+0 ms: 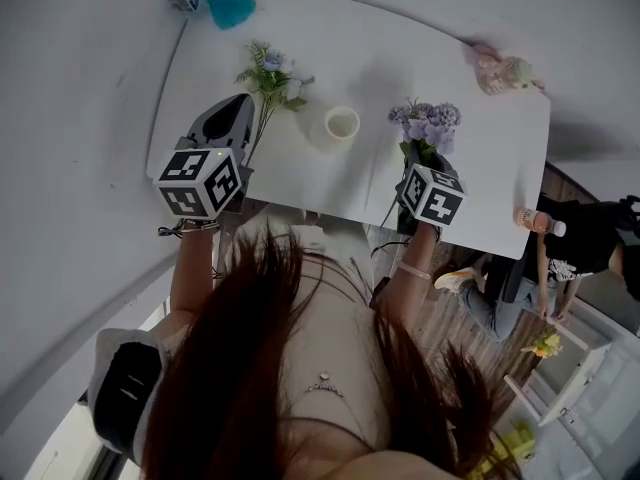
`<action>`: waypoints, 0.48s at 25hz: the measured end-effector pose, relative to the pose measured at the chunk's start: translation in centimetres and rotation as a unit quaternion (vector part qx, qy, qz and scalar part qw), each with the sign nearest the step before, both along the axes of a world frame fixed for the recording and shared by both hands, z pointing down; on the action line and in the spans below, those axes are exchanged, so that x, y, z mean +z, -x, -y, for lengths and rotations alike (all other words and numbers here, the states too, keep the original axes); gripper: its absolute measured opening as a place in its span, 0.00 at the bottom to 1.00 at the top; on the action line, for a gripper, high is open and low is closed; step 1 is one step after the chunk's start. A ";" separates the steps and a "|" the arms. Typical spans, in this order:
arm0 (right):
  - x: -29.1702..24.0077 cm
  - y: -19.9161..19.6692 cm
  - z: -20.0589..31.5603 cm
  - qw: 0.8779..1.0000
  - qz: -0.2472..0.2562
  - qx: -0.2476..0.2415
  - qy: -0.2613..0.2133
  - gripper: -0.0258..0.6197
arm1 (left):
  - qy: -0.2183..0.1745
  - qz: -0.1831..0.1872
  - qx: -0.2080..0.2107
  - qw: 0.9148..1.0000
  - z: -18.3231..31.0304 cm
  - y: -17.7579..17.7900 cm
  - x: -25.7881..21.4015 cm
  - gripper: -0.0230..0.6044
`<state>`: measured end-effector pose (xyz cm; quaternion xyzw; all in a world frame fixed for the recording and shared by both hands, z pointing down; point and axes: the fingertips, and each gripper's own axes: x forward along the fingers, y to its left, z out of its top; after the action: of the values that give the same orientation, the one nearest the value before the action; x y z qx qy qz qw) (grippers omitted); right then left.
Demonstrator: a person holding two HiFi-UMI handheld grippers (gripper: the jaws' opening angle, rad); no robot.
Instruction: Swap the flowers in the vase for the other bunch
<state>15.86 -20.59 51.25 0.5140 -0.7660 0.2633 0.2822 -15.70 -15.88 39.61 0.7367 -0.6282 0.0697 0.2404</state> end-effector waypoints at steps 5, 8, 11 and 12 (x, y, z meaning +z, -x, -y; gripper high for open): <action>-1.9 0.7 -0.4 0.999 0.011 0.025 -0.032 0.13 | -0.006 -0.001 0.017 1.000 -0.5 1.0 -0.1 0.04; -2.7 1.0 -0.9 0.998 0.019 0.041 -0.046 0.13 | -0.007 -0.001 0.027 1.000 -0.9 1.7 -0.2 0.04; -3.2 1.4 -1.6 0.997 0.023 0.054 -0.053 0.13 | -0.009 -0.003 0.037 0.999 -1.5 2.3 -0.4 0.04; -3.3 1.7 -1.8 0.997 0.024 0.057 -0.055 0.13 | -0.010 -0.005 0.039 0.999 -1.6 2.5 -0.4 0.04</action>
<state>14.17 -18.82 47.95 0.5647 -0.7556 0.2486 0.2198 -18.19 -14.25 39.20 0.7635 -0.5983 0.0695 0.2330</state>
